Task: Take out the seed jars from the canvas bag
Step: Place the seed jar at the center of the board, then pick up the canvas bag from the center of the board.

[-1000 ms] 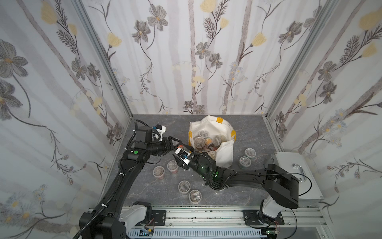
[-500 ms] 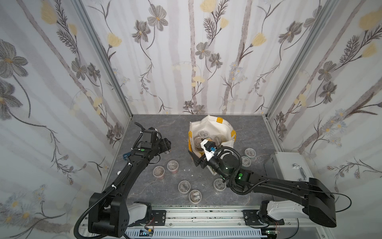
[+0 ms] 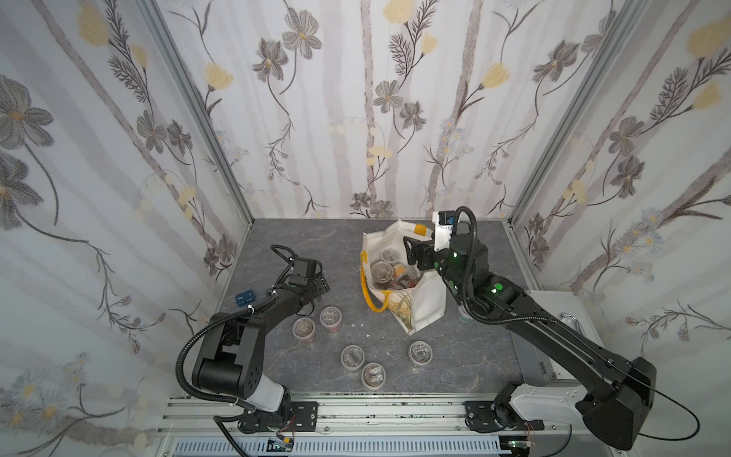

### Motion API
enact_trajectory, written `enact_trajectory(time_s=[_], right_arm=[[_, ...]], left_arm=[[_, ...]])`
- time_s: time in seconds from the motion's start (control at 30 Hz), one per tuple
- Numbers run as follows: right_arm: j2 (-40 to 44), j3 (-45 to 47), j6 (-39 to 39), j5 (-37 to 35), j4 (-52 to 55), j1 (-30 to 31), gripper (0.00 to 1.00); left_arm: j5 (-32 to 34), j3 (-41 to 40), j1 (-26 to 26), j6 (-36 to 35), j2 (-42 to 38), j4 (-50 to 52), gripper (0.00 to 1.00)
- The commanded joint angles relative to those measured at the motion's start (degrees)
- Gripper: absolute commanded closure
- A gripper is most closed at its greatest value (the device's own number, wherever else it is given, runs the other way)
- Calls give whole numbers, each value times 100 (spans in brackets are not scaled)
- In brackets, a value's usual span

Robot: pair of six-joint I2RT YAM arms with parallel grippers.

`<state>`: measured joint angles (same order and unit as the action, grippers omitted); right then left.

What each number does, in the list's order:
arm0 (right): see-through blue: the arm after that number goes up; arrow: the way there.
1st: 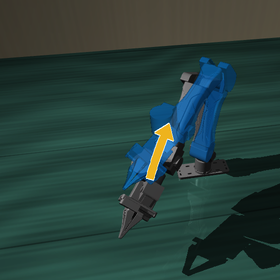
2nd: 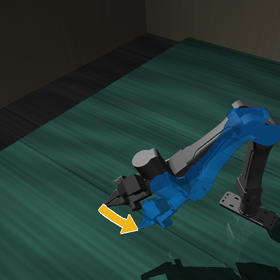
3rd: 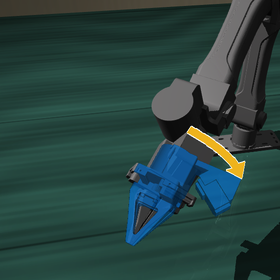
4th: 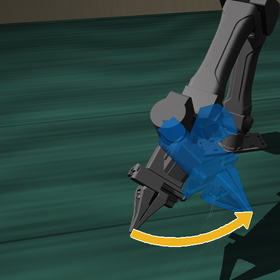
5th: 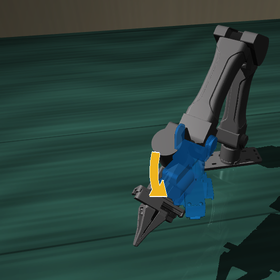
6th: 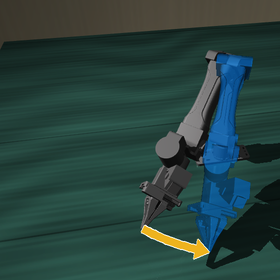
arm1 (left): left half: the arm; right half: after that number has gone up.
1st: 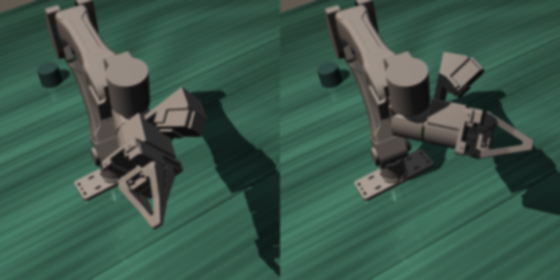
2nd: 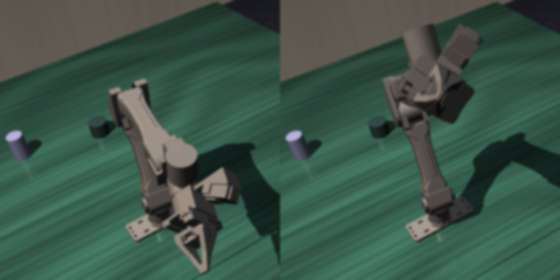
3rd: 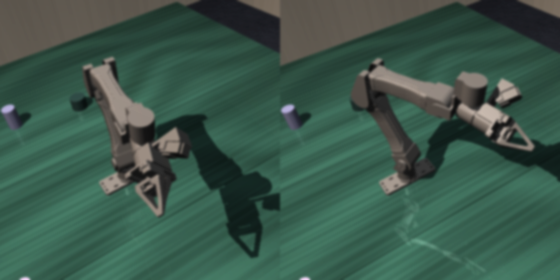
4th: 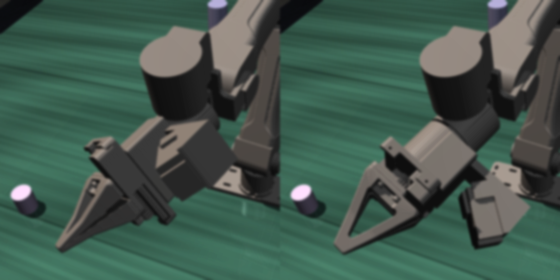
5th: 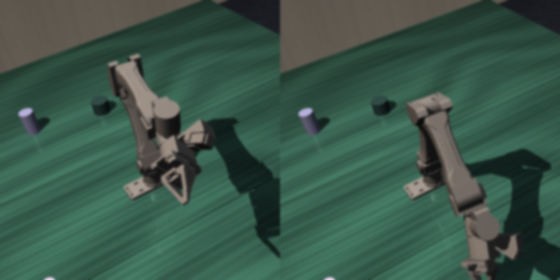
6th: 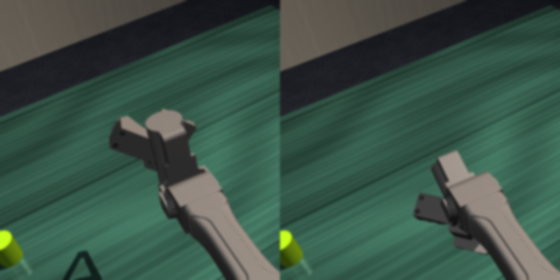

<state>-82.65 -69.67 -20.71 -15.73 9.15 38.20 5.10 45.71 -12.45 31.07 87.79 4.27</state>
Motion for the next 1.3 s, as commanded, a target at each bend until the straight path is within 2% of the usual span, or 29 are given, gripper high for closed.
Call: enact_trajectory(time_s=[0.0, 0.1, 0.27, 0.33, 0.43, 0.5, 0.6, 0.7, 0.83, 0.9, 1.03, 1.13, 1.27], right_arm=[[-267, -501, -1347, 366, 2068, -422, 15], [-353, -729, -2205, 616, 2789, -614, 14], [-358, -667, -3145, 1289, 2990, -991, 16], [-507, -654, -3162, 1471, 2968, -1205, 18], [-846, -998, -2383, 1691, 2961, -1473, 17], [-1233, -1444, -1376, 1717, 2975, -1572, 17], [-1670, -2158, 38, 1546, 2986, -1645, 18], [-2302, -2946, 834, 1709, 3032, -1747, 20], [-3196, -3874, 1597, 2109, 3140, -1781, 21], [-3628, -4431, 1610, 2028, 3347, -1783, 21], [-3931, -4651, 1916, 2358, 3251, -1781, 20], [-4123, -4643, 2628, 2720, 3031, -1760, 20], [-4390, -4647, 3513, 3089, 2659, -1648, 19]], left_arm=[[61, 67, 13, 211, -59, -115, 12], [-108, 293, 12, 116, -313, 254, 2], [-711, 1101, 35, -380, -959, 1310, 0], [-1157, 1509, 36, -596, -1171, 1524, 0], [-1939, 2241, -14, -858, -1113, 1707, 0], [-2316, 2725, -196, -1078, -807, 1781, 0], [-2542, 3353, -498, -1420, -173, 2011, 0], [-2741, 4026, -624, -1593, 524, 2278, 0], [-2812, 4816, -678, -1766, 1371, 2689, 0], [-2836, 5216, -720, -1830, 1739, 2902, 0], [-3196, 5766, -833, -1914, 2267, 3181, 1], [-3285, 6039, -865, -1847, 2537, 3244, 17], [-3432, 6024, -873, -1973, 2568, 2976, 44]])
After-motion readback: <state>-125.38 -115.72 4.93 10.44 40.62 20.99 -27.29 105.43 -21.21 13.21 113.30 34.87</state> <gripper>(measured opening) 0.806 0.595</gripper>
